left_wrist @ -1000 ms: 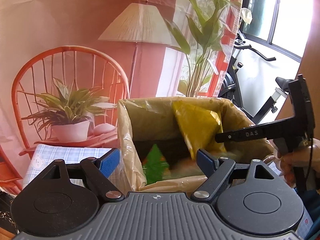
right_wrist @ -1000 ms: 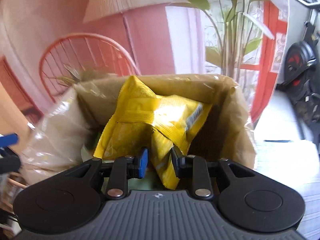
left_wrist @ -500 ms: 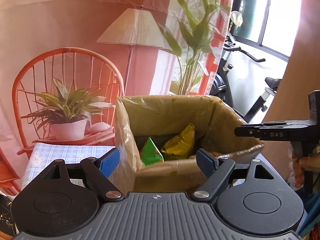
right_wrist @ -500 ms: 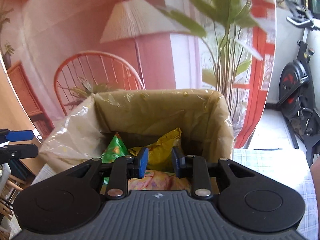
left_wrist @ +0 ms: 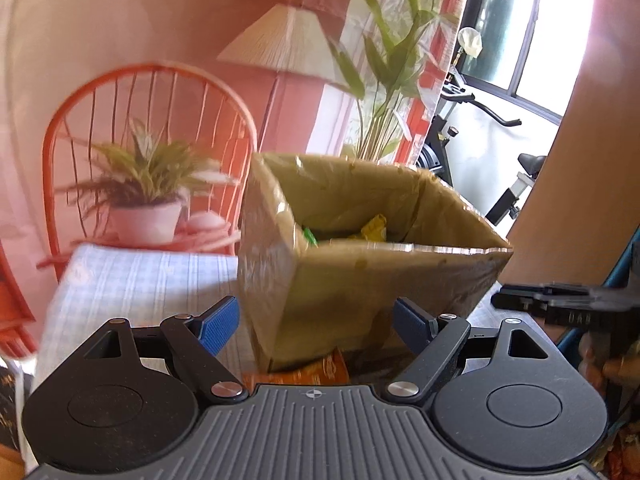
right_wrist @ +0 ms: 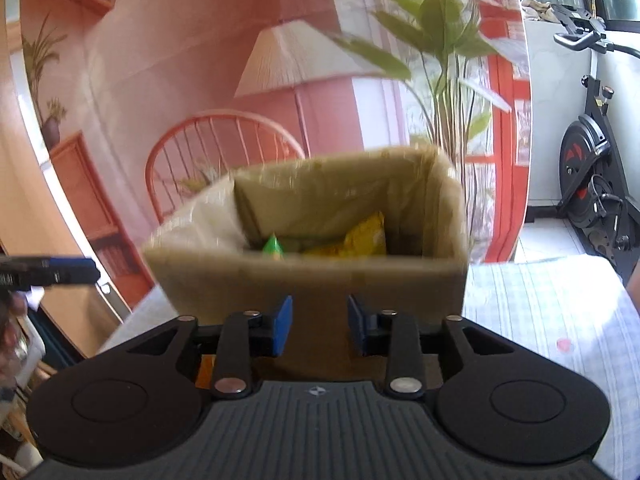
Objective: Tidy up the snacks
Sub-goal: 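Lower both tools to the orange chip bags beside the box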
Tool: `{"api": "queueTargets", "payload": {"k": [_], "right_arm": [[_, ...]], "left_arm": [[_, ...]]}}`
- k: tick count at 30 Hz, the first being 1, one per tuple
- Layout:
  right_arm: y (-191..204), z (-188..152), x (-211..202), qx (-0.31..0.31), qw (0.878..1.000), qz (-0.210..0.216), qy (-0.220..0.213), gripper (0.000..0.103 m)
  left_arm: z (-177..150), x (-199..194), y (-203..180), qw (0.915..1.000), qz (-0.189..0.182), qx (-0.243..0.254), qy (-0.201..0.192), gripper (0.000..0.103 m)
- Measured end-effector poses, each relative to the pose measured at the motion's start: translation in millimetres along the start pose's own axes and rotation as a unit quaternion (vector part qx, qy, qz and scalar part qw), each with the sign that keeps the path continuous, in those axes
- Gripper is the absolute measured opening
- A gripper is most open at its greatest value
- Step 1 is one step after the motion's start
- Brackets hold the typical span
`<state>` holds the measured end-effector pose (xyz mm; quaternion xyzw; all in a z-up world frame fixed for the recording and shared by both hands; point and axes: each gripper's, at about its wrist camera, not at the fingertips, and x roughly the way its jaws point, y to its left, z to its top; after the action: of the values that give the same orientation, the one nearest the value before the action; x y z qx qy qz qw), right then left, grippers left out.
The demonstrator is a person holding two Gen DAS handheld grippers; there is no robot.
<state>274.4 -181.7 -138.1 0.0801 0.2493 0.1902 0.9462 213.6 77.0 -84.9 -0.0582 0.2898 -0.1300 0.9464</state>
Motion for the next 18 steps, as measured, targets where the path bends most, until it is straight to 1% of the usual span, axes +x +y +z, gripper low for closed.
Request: {"api": "queueTargets", "payload": {"k": [2, 6, 8, 10, 13, 17, 18], "right_arm": [[4, -17, 3, -0.001, 1.000, 0.002, 0.007, 0.055], [9, -47, 11, 0.001, 1.000, 0.003, 0.028, 0.067], [12, -60, 15, 0.002, 0.999, 0.009, 0.043, 0.074], [13, -72, 18, 0.006, 0.998, 0.014, 0.056, 0.078], [13, -82, 22, 0.013, 0.998, 0.015, 0.067, 0.082], [15, -88, 27, 0.006, 0.997, 0.010, 0.075, 0.092], [15, -89, 28, 0.004, 0.997, 0.011, 0.077, 0.093]], "left_arm": [[-11, 6, 2, 0.9999, -0.001, -0.010, 0.008, 0.086], [-35, 19, 7, 0.9988, -0.010, -0.038, 0.029, 0.086], [-44, 25, 8, 0.9983, -0.008, -0.042, 0.040, 0.086], [-51, 31, 9, 0.9981, -0.002, -0.041, 0.045, 0.086], [-58, 37, 13, 0.9975, -0.003, -0.046, 0.053, 0.086], [-67, 47, 17, 0.9967, -0.003, -0.051, 0.064, 0.086], [-70, 50, 18, 0.9965, -0.002, -0.051, 0.067, 0.086]]}}
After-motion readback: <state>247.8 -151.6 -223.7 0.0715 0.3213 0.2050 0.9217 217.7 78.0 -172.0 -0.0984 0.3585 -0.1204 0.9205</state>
